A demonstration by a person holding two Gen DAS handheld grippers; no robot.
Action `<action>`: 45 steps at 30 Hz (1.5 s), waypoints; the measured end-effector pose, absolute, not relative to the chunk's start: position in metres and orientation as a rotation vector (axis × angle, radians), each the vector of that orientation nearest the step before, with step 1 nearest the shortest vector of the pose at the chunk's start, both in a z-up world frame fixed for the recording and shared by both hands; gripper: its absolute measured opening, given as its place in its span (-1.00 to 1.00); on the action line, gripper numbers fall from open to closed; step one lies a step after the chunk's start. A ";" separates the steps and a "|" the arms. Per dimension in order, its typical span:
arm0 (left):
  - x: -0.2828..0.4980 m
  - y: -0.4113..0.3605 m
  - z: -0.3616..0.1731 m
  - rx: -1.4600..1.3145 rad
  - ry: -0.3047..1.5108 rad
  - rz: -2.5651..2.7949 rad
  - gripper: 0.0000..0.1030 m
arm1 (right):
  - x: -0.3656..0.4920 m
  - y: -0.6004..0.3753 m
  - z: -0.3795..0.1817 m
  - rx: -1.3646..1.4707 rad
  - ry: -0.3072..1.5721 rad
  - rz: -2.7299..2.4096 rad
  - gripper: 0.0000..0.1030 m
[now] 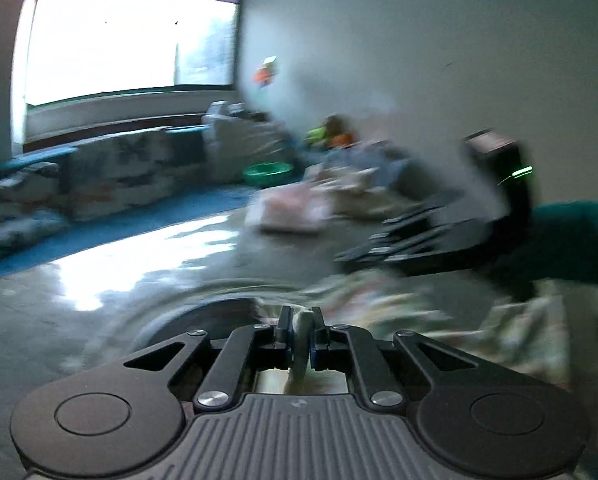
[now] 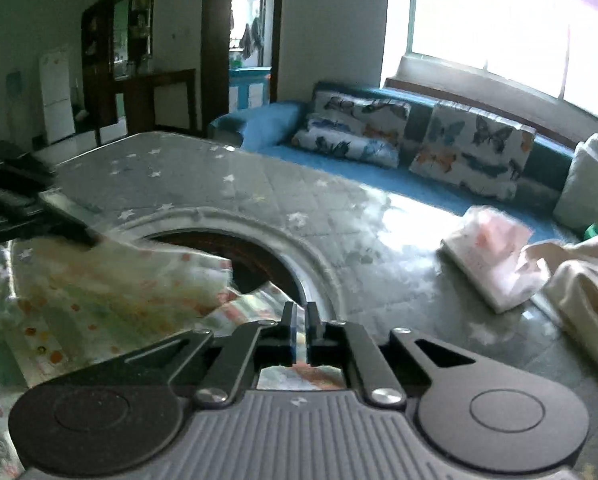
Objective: Fold clothes
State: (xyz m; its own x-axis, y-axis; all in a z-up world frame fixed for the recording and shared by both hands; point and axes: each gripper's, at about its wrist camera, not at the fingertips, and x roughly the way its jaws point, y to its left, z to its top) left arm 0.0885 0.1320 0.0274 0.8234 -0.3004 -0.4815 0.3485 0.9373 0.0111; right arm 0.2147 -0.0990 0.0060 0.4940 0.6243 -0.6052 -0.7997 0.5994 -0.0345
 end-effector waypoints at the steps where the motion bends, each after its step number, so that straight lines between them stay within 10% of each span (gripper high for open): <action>1: 0.097 0.135 0.024 0.134 0.501 -0.285 -0.84 | 0.216 -0.096 0.003 -0.331 0.606 0.894 -0.87; 29: 0.143 0.172 -0.029 -0.124 0.759 -0.052 -0.59 | 0.223 -0.007 -0.034 -0.346 0.724 0.953 -0.50; 45: 0.067 0.132 -0.012 -0.090 0.727 -0.086 -0.13 | 0.167 -0.068 -0.019 -0.332 0.798 0.912 0.22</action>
